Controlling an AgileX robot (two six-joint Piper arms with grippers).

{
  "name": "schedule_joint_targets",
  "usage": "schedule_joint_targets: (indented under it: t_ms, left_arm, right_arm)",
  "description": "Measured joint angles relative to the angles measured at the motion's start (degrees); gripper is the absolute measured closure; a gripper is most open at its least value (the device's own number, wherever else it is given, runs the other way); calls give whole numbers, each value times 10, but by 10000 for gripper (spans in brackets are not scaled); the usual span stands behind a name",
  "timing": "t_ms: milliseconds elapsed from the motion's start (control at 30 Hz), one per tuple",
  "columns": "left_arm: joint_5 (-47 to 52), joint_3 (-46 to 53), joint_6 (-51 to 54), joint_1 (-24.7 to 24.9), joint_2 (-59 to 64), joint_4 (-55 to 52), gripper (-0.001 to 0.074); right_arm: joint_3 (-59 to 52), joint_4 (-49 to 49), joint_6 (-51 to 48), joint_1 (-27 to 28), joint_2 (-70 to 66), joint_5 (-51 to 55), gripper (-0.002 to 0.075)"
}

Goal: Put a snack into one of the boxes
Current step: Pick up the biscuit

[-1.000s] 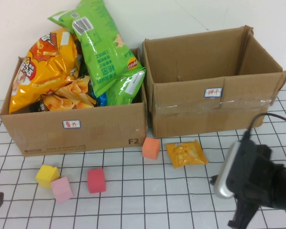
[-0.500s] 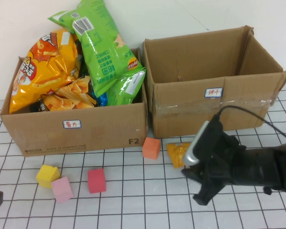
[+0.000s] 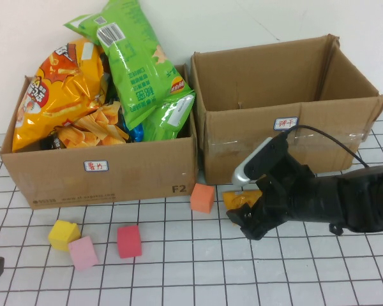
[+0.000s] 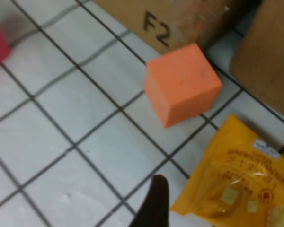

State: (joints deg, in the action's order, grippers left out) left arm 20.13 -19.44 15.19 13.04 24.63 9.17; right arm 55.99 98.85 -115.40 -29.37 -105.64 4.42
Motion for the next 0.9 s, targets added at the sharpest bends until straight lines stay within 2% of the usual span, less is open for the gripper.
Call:
schedule_joint_targets:
  t_ms: [233,633,733,900]
  left_arm:
    - [0,0,0,0,0,-4,736]
    - [4,0,-3,0,0,-4,736]
    - [4,0,-3,0,0,-4,736]
    - [5,0,-2,0,0,-4,736]
  right_arm:
    - [25,0,0,0,-46,-32,35]
    - [70,1,0,0,-99,-22,43]
    - [70,1,0,0,-101,-19,101]
    - [70,1,0,0,-101,-18,270]
